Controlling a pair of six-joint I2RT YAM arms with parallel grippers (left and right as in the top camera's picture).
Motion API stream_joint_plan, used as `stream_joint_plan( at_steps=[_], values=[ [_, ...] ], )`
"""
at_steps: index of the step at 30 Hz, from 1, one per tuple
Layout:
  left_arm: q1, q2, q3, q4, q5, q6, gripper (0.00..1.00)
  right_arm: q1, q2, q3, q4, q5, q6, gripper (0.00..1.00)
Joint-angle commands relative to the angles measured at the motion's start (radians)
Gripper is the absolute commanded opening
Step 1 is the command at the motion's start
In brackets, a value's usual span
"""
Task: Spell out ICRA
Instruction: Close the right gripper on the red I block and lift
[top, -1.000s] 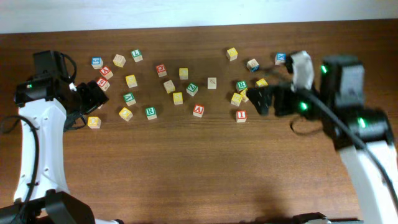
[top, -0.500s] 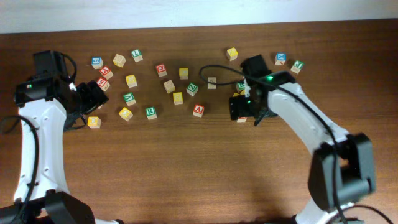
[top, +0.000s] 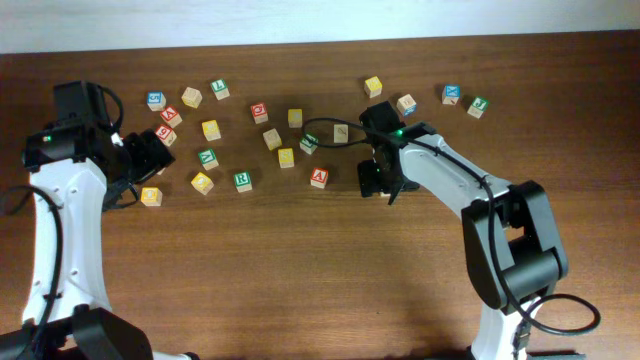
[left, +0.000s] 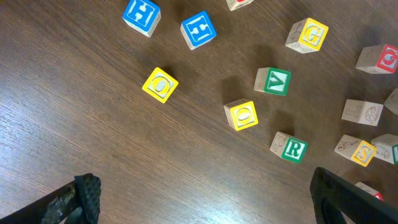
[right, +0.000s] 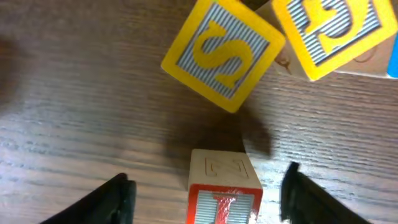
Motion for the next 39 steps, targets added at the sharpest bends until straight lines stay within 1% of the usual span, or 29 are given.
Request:
stream_joint_plan(
  at_steps=[1, 8, 11, 13, 17, 19, 24, 27, 28, 31, 32, 34, 36, 37, 39],
  values=[
    [0.002, -0.009, 0.014, -0.001, 0.0, 0.002, 0.99, 0.005, 0.02, 0.011, 0.007, 0.024, 0.008, 0.56],
    [0.002, -0.009, 0.014, -0.001, 0.0, 0.002, 0.99, 0.005, 0.021, 0.009, -0.004, 0.024, 0.008, 0.5],
    [0.002, -0.009, 0.014, -0.001, 0.0, 0.002, 0.99, 0.005, 0.021, 0.009, -0.005, 0.024, 0.008, 0.44],
    [0.002, -0.009, 0.014, -0.001, 0.0, 0.002, 0.99, 0.005, 0.021, 0.009, -0.008, 0.024, 0.008, 0.38],
    [0.002, -0.009, 0.014, -0.001, 0.0, 0.002, 0.99, 0.005, 0.021, 0.009, -0.017, 0.023, 0.009, 0.37],
    [0.002, -0.009, 0.014, -0.001, 0.0, 0.002, 0.99, 0.005, 0.021, 0.009, -0.021, 0.023, 0.008, 0.31],
    [0.002, -0.009, 0.014, -0.001, 0.0, 0.002, 0.99, 0.005, 0.021, 0.009, -0.022, 0.023, 0.009, 0.3],
    [0.002, -0.009, 0.014, -0.001, 0.0, 0.002, 0.99, 0.005, 0.02, 0.01, -0.019, 0.011, 0.008, 0.26],
    [0.002, -0.009, 0.014, -0.001, 0.0, 0.002, 0.99, 0.005, 0.02, 0.013, -0.02, 0.007, 0.008, 0.26],
    [0.002, -0.009, 0.014, -0.001, 0.0, 0.002, 0.99, 0.005, 0.011, 0.065, -0.077, -0.018, 0.008, 0.26],
    [0.002, -0.009, 0.014, -0.001, 0.0, 0.002, 0.99, 0.005, 0.006, 0.096, -0.108, -0.044, 0.008, 0.26],
    [0.002, -0.009, 0.014, -0.001, 0.0, 0.002, 0.99, 0.012, -0.004, 0.177, -0.191, -0.096, 0.008, 0.23],
    [0.002, -0.009, 0.014, -0.001, 0.0, 0.002, 0.99, 0.027, -0.007, 0.239, -0.262, -0.138, 0.008, 0.23],
    [0.002, -0.009, 0.014, -0.001, 0.0, 0.002, 0.99, 0.052, -0.007, 0.289, -0.321, -0.193, 0.008, 0.23],
    [0.002, -0.009, 0.014, -0.001, 0.0, 0.002, 0.99, 0.102, -0.007, 0.309, -0.354, -0.235, 0.054, 0.23]
  ],
)
